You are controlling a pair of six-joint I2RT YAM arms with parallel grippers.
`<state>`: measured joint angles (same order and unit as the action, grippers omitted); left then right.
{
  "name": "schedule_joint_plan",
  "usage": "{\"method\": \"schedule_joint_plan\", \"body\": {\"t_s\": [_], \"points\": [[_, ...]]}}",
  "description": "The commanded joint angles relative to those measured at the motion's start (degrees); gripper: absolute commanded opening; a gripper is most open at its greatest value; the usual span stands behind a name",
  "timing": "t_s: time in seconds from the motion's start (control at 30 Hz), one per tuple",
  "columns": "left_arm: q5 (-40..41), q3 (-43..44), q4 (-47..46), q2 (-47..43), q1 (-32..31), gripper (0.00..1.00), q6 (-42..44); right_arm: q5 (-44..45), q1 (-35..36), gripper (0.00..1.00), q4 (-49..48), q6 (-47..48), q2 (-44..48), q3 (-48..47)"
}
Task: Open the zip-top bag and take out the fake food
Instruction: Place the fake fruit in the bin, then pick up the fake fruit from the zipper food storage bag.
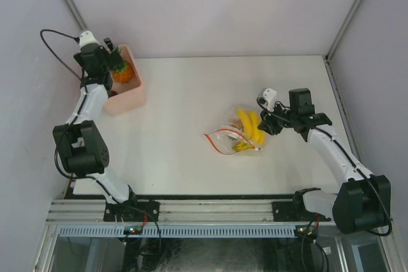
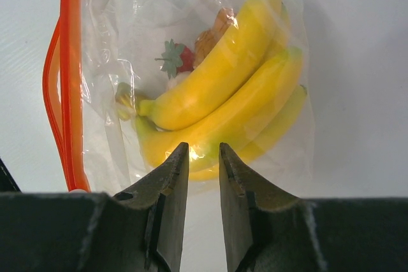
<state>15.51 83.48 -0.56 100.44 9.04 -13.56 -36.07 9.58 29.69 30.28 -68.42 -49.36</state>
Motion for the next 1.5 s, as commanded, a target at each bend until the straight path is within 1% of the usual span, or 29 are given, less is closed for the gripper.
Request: {"method": "schedule_joint_plan", "body": {"t_s": [0.0,0.07,0.13,0.23,0.33,0.4,0.5,0.67,0.8,0.97,1.13,1.3,1.4,1.47], "points": [[-15.4,-9.6,-15.0,-8.0,0.5,0.98,-5.9,-1.4,0.0,0.26,-0.7,1.1,0.9,-1.4],[-21.3,-14.5,-20.0,-10.3,0.6,0.92,-11.7,-1.7,-0.1,0.26,-0.6,1.1,1.2,-1.5],[-25.2,-19.0,-25.1,-11.7,0.6,0.89,-18.9,-2.0,-0.2,0.26,-0.5,1.3,1.5,-1.5],[-32.0,-25.1,-32.8,-12.2,0.5,0.87,-30.6,-2.6,-0.3,0.26,-0.2,1.6,1.8,-1.5],[-38.0,-30.6,-42.6,-11.3,0.4,0.83,-40.2,-3.2,-0.7,0.26,0.2,1.9,2.2,-1.5],[-41.5,-33.2,-46.8,-10.9,0.2,0.82,-44.8,-3.9,-1.2,0.26,0.4,2.1,2.6,-1.4],[-44.5,-36.3,-50.2,-12.5,-0.6,0.82,-47.1,-4.5,-1.7,0.26,0.6,2.2,3.1,-1.4],[-45.1,-41.8,-50.7,-18.7,-3.6,0.81,-43.7,-5.2,-2.3,0.26,0.9,2.6,3.7,-1.5],[-43.8,-45.0,-45.9,-24.9,-7.6,0.82,-36.4,-5.8,-2.8,0.26,1.2,2.9,4.1,-1.5],[-39.1,-48.1,-37.0,-33.7,-15.1,0.83,-26.1,-6.9,-3.5,0.27,1.6,3.1,4.9,-1.5],[-34.4,-51.0,-32.0,-40.3,-23.1,0.82,-17.5,-9.2,-4.0,0.27,2.4,3.5,6.3,-1.5],[-30.3,-54.9,-31.4,-44.7,-30.8,0.80,-12.8,-11.5,-4.1,0.28,3.5,4.9,7.2,-1.5],[-28.2,-56.4,-31.5,-46.2,-35.4,0.78,-10.0,-12.8,-4.1,0.30,4.2,6.0,7.6,-1.5],[-26.4,-57.4,-32.2,-46.7,-39.6,0.76,-8.4,-13.9,-4.0,0.31,5.0,6.9,7.8,-1.5]]}}
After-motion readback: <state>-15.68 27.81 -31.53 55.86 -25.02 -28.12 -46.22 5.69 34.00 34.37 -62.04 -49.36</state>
